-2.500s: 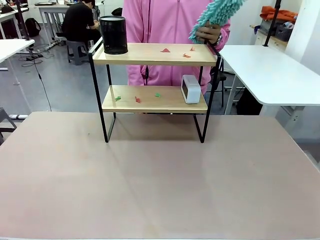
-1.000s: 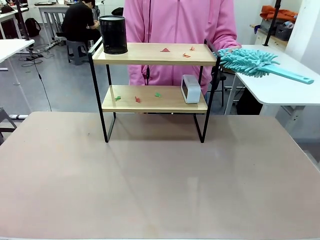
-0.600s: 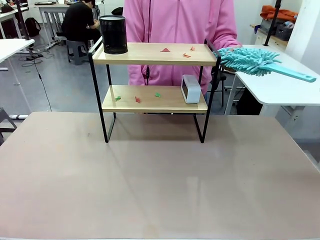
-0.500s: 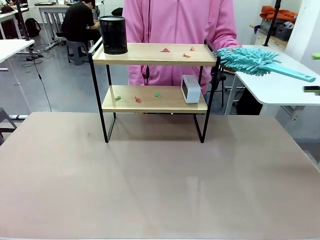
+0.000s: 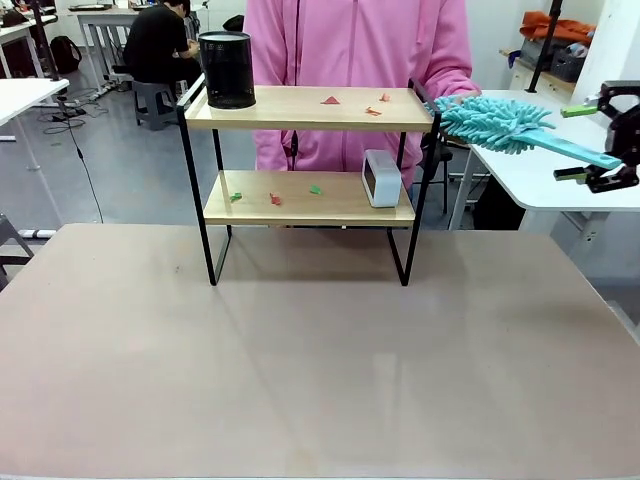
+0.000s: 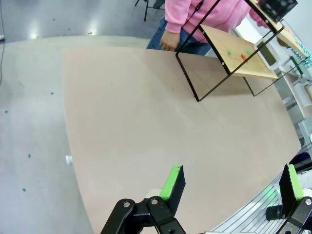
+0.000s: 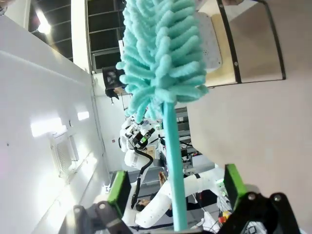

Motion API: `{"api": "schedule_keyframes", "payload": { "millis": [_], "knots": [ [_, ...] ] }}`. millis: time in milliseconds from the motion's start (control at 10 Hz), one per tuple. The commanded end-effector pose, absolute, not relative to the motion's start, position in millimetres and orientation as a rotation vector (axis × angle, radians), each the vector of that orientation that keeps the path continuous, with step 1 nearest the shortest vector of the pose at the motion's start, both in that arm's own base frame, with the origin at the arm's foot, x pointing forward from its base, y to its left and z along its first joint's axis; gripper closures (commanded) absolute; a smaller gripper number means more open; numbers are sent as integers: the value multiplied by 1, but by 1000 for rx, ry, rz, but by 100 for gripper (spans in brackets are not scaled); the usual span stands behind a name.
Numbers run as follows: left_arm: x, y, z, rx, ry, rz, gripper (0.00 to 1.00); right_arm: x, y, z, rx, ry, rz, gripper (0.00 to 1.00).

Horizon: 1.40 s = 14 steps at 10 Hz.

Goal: Clean the shelf.
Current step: Pick up the Duster from the human.

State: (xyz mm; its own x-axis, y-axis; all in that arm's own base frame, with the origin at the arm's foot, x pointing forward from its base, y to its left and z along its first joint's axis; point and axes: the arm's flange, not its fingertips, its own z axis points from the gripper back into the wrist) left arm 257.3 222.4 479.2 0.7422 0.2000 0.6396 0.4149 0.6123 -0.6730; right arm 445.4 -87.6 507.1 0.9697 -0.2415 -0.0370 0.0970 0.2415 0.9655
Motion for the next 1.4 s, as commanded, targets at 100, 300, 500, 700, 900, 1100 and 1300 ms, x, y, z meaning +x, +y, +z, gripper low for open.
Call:
{"api": "schedule_keyframes", "payload": {
  "millis": [100, 300, 500, 700, 900, 1100, 1300],
  "knots": [
    [258, 223, 481, -929, -775, -159, 0, 460, -72, 511, 1293, -139, -251, 0],
    [258, 223, 481, -929, -775, -159, 0, 461, -70, 508, 1308, -136, -254, 0],
    [258, 223, 481, -929, -775, -159, 0, 461, -71, 507, 1317, -145, -246, 59],
    [258, 223, 481, -929, -775, -159, 0, 460, -71, 510, 1332, -163, -249, 100],
    [258, 223, 481, -929, -775, -159, 0, 460, -75, 510, 1338, -197, -256, 100],
    [258, 223, 481, -929, -775, -159, 0, 461, -78, 509, 1352, -223, -271, 95],
    [258, 223, 481, -929, -775, -159, 0, 459, -78, 508, 1349, -215, -266, 100]
  ]
}}
